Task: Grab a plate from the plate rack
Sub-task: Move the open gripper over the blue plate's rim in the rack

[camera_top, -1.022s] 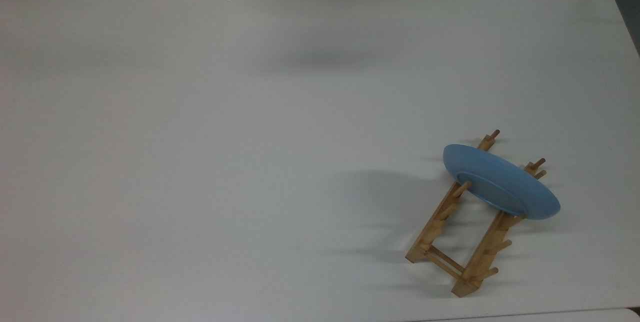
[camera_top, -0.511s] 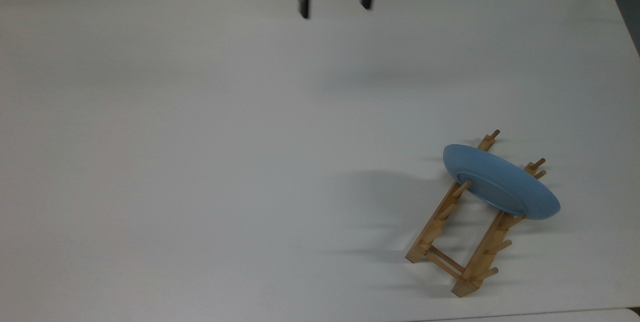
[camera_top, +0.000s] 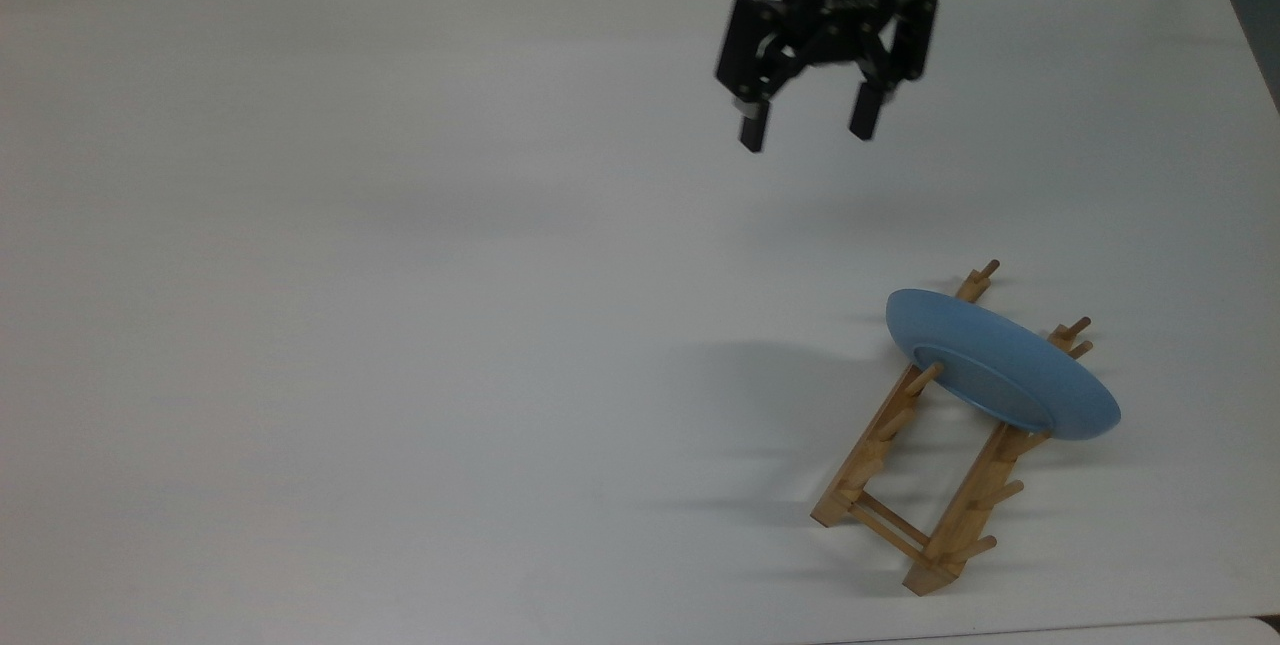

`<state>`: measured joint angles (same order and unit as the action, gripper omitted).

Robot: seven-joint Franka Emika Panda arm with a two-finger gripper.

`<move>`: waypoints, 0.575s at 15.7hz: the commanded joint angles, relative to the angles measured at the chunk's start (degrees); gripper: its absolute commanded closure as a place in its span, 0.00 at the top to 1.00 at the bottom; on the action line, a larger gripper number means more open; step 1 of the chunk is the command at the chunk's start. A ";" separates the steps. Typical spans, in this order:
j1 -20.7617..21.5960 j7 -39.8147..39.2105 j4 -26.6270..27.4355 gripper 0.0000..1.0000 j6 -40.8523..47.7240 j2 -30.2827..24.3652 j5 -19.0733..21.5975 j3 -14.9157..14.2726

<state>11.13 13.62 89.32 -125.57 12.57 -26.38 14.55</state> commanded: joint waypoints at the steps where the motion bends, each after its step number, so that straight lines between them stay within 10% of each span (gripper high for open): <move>1: 4.07 10.71 -4.50 0.96 -1.34 5.88 -8.84 -0.49; 9: 7.85 24.33 -10.91 0.97 -5.38 13.44 -17.02 -1.10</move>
<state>17.21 31.92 82.97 -129.38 22.08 -39.25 14.53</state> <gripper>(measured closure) 0.031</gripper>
